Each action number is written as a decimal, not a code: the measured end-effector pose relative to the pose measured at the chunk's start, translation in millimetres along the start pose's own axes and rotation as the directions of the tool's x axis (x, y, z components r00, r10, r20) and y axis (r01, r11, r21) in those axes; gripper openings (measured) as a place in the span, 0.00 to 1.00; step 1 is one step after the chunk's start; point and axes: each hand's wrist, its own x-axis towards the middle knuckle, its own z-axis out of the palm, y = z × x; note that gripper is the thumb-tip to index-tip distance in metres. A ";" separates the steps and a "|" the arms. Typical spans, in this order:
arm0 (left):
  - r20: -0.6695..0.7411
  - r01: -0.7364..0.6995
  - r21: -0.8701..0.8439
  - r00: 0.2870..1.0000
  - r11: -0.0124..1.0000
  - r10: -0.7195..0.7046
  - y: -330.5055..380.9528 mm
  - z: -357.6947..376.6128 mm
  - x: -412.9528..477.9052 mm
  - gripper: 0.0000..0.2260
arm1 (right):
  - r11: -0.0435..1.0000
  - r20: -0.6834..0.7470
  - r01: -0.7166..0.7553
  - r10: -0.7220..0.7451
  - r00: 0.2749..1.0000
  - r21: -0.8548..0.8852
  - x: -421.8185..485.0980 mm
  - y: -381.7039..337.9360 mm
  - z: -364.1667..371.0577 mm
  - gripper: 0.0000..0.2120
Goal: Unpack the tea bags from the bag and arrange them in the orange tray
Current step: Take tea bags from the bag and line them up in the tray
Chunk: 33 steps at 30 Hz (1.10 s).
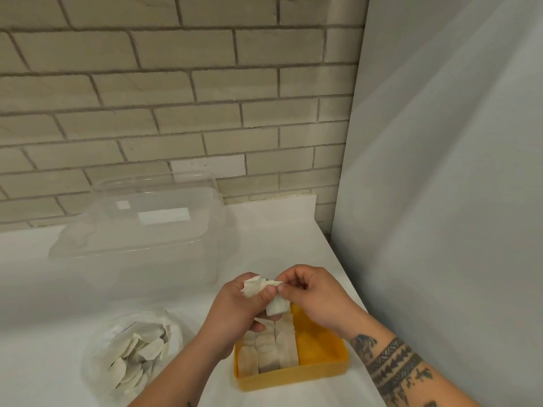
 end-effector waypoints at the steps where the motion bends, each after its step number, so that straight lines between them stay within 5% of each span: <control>1: 0.011 0.003 -0.001 1.000 1.000 -0.003 -0.5 0.2 0.1 0.07 | 1.000 -0.025 -0.005 0.005 1.000 0.020 0.2 1.6 0.0 0.03; 12: -0.030 -0.013 0.063 0.999 0.998 0.015 -9.0 -4.1 10.6 0.03 | 0.982 -0.045 0.041 -0.050 0.998 -0.182 13.4 10.9 -5.7 0.02; 17: -0.200 0.021 0.061 0.980 0.998 -0.009 -17.1 -21.1 21.2 0.05 | 0.971 -0.136 -0.036 0.004 0.991 -0.236 31.7 12.5 -31.3 0.05; 22: -0.361 0.102 0.291 0.932 0.951 0.010 -41.6 -36.9 38.4 0.05 | 0.932 -0.100 -0.112 0.083 0.992 -0.344 43.7 24.6 -37.7 0.03; 28: -0.369 0.241 0.423 0.926 0.873 -0.077 -72.3 -44.4 48.8 0.13 | 0.855 -0.031 -0.139 0.143 0.989 -0.500 49.5 47.3 -21.1 0.02; 33: -0.365 0.255 0.411 0.926 0.875 -0.097 -79.7 -42.9 52.5 0.12 | 0.641 -0.077 -0.033 -0.041 0.996 -0.767 50.3 65.2 -9.2 0.08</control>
